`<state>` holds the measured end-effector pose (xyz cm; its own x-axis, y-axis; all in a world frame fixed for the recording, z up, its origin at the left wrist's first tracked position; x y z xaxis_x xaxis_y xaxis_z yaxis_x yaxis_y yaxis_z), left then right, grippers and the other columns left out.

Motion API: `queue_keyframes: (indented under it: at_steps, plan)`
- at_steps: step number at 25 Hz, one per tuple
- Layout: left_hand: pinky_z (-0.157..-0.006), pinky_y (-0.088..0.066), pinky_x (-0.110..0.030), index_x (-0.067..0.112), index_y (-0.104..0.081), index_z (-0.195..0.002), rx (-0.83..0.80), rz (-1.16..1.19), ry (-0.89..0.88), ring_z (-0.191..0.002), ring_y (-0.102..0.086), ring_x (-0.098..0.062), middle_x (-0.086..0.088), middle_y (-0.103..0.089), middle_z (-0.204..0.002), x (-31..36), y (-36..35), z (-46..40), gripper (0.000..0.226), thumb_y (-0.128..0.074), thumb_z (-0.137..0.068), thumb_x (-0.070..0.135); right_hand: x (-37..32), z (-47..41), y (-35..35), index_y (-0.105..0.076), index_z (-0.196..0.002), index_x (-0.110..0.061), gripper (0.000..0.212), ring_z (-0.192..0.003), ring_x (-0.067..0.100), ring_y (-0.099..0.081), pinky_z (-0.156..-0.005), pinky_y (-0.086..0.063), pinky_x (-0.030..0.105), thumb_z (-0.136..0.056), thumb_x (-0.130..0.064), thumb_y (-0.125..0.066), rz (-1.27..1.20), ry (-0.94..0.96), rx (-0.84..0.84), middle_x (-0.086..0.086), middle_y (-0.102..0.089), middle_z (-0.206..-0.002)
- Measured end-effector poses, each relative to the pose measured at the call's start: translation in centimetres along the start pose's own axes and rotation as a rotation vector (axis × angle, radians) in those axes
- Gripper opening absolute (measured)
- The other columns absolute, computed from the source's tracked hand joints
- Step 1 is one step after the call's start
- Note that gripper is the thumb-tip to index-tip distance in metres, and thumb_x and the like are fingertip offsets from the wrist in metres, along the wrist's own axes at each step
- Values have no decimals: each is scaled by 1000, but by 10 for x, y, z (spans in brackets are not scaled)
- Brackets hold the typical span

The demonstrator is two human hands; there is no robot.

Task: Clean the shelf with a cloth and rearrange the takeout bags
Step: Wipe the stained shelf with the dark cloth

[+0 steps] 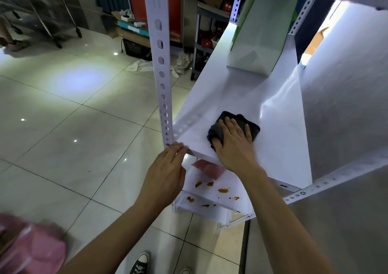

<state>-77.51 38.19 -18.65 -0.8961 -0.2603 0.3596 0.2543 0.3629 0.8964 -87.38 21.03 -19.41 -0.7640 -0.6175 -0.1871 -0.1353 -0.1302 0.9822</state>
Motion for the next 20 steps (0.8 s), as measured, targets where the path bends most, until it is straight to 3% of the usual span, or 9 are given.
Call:
queue_keyframes:
  at_steps: [5,10,16,20]
  plan:
    - [-107,-43,-39,1,-58,-134,-14,12,-5,-128,-56,-34,-18,-58,-139,-1,-1,0,54,-60,-82,-9,-74,-32,-2,-17,-161,-17,63,-156,15,-6,-126,6,45,-106,-44,-30,-12,193,-23,1,-14,-170]
    - [-100,-50,-40,1,-58,-133,-10,29,-13,-120,-61,-35,-18,-60,-134,-1,2,-1,57,-59,-78,-14,-65,4,-14,-23,-160,-20,62,-156,13,-10,-127,6,44,-103,-43,-35,-81,153,39,-1,-20,-168]
    - [-105,-46,-39,3,-59,-133,4,1,-16,-125,-57,-34,-16,-58,-138,-2,3,1,55,-59,-80,-12,-56,-46,3,-18,-161,-19,62,-156,12,-4,-126,6,44,-105,-40,-33,-56,73,-26,-1,-13,-170]
    - [-99,-50,-40,0,-62,-127,43,26,2,-120,-62,-36,-19,-61,-133,2,-2,2,57,-63,-73,-18,-57,1,-11,-24,-160,-22,62,-156,13,-10,-127,6,44,-102,-43,-35,-106,97,51,-1,-21,-168]
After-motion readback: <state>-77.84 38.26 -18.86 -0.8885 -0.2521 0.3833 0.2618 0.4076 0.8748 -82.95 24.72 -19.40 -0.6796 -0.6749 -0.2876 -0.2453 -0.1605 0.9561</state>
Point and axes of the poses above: each hand's wrist, its own z-axis away from the middle knuckle, its own y-axis out of the back of the hand, x = y × z, the point moved 8 cm from there along -z, towards the middle knuckle
